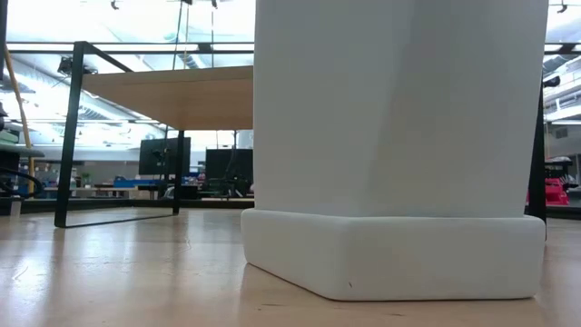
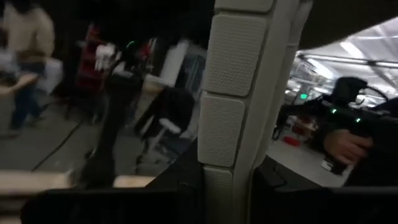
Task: Pick and place slides into the shelf
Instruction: Put the bottom gray slide on the shelf
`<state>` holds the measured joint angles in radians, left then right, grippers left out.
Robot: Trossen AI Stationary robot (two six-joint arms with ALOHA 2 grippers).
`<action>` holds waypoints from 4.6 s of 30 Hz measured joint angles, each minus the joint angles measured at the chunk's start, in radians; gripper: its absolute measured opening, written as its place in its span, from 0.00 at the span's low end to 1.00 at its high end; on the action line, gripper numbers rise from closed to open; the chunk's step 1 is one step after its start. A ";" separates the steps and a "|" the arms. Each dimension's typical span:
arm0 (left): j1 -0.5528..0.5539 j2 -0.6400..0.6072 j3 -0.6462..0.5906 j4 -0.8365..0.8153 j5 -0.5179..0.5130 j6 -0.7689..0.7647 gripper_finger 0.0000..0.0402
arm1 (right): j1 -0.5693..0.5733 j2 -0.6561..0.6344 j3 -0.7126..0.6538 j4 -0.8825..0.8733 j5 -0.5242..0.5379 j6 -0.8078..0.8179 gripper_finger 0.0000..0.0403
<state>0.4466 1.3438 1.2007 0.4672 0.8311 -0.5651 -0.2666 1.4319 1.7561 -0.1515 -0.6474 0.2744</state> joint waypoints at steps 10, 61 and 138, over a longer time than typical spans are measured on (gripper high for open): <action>0.139 -0.080 0.162 -0.596 -0.012 0.352 0.17 | -0.083 -0.151 0.002 -0.173 0.011 -0.005 0.36; -0.151 0.387 0.997 -2.038 -1.022 0.970 0.17 | -0.058 0.107 0.001 -0.491 0.159 -0.338 0.45; -0.075 0.225 1.019 -1.393 -1.130 1.045 0.53 | -0.002 -0.034 -0.006 -0.682 0.813 -0.444 0.21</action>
<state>0.3719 1.5685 2.2193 -0.9257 -0.2984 0.4797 -0.2685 1.3977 1.7506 -0.8336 0.1658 -0.1692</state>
